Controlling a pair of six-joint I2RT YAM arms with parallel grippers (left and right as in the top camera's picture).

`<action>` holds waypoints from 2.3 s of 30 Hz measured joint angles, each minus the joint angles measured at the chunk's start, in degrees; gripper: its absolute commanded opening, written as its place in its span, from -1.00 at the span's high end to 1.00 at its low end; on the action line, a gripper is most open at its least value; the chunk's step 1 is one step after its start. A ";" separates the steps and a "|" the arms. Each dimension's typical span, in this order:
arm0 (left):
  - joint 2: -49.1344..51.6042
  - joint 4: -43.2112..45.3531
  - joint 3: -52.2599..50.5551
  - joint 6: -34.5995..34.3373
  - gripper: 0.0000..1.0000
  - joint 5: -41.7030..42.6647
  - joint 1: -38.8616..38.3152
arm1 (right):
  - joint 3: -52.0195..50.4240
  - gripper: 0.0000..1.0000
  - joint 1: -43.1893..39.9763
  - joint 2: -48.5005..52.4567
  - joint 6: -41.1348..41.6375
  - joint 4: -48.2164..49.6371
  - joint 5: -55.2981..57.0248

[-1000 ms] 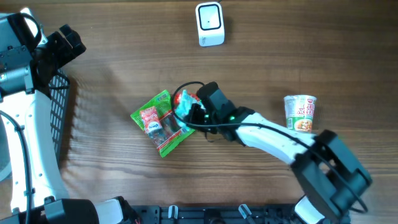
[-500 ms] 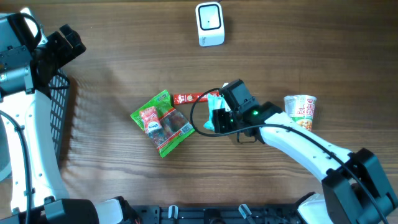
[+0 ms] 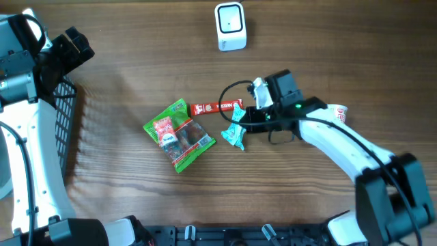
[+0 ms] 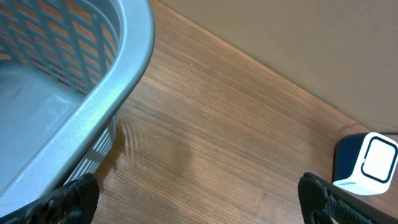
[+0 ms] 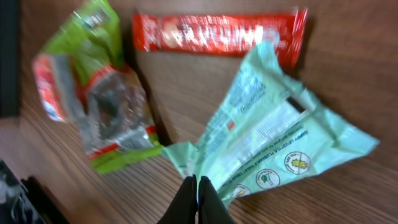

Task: Scan the item barcode

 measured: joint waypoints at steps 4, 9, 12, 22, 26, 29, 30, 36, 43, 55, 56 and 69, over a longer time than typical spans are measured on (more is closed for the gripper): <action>0.00 -0.02 0.00 0.00 -1.00 0.00 0.00 | -0.07 0.91 -0.07 7.69 -0.39 0.46 -2.08; 0.00 -0.02 0.00 0.00 -1.00 0.00 0.00 | 1.70 0.85 -1.84 9.07 -0.44 -5.84 -2.69; 0.00 -0.02 0.00 0.00 -1.00 0.00 0.00 | 3.65 0.86 -2.54 8.46 -2.01 -11.98 -3.48; 0.00 0.00 0.00 0.00 -1.00 0.00 0.00 | 2.60 0.92 1.40 3.48 -4.94 -7.87 -7.91; 0.00 -0.02 0.00 0.00 -1.00 0.00 -0.02 | -2.29 0.91 3.28 3.48 -4.87 -1.18 -5.64; 0.00 -0.04 0.00 0.00 -1.00 0.00 0.00 | -6.91 0.91 3.32 3.45 -3.98 7.50 -3.34; 0.00 -0.02 0.00 0.00 -1.00 0.00 -0.02 | -8.04 0.86 3.32 3.45 -3.19 9.16 -2.82; 0.00 0.00 0.00 0.00 -1.00 0.00 0.00 | -4.83 -0.21 3.32 2.60 -1.46 1.84 -3.37; 0.00 -0.02 0.00 0.00 -1.00 0.00 0.00 | 7.15 -0.25 3.32 -3.02 0.35 -4.24 2.40; 0.00 -0.02 0.00 0.00 -1.00 0.00 -0.02 | 7.13 0.91 4.11 6.29 12.24 -15.50 20.41; 0.00 -0.02 0.00 0.00 -1.00 0.00 0.00 | 7.13 0.91 4.22 6.29 12.39 -15.52 20.37; 0.00 -0.02 0.00 0.00 -1.00 0.00 -0.02 | 7.89 -0.18 3.43 2.99 14.25 -17.99 7.56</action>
